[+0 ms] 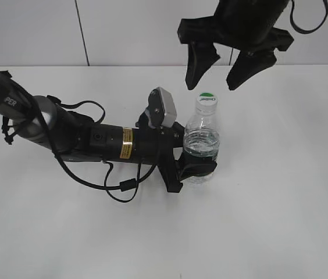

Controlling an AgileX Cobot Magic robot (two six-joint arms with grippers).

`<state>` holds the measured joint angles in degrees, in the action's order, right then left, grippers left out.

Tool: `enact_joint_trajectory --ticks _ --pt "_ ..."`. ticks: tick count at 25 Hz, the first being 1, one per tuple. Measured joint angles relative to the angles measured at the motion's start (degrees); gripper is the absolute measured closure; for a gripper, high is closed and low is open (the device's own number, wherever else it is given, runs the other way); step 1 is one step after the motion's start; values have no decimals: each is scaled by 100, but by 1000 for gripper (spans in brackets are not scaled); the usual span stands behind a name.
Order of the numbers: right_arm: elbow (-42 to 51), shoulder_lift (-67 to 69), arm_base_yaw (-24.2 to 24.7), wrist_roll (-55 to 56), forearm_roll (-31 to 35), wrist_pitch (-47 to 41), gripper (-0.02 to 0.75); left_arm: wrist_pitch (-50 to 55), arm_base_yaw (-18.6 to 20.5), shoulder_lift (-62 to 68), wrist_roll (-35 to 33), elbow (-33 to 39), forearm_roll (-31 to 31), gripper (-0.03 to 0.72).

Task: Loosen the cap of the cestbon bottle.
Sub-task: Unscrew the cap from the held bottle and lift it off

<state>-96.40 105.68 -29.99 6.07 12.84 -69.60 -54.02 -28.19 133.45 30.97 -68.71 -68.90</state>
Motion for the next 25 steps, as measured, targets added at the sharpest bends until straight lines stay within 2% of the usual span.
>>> enact_joint_trajectory --ticks 14,19,23,25 --pt "0 518 0 153 -3 -6 192 2 0 0 0 0 0 279" --pt "0 573 0 162 -3 -12 295 2 0 0 0 0 0 279" --pt "0 573 0 162 -14 -12 416 2 0 0 0 0 0 279" --pt "0 573 0 127 -45 -12 428 2 0 0 0 0 0 279"
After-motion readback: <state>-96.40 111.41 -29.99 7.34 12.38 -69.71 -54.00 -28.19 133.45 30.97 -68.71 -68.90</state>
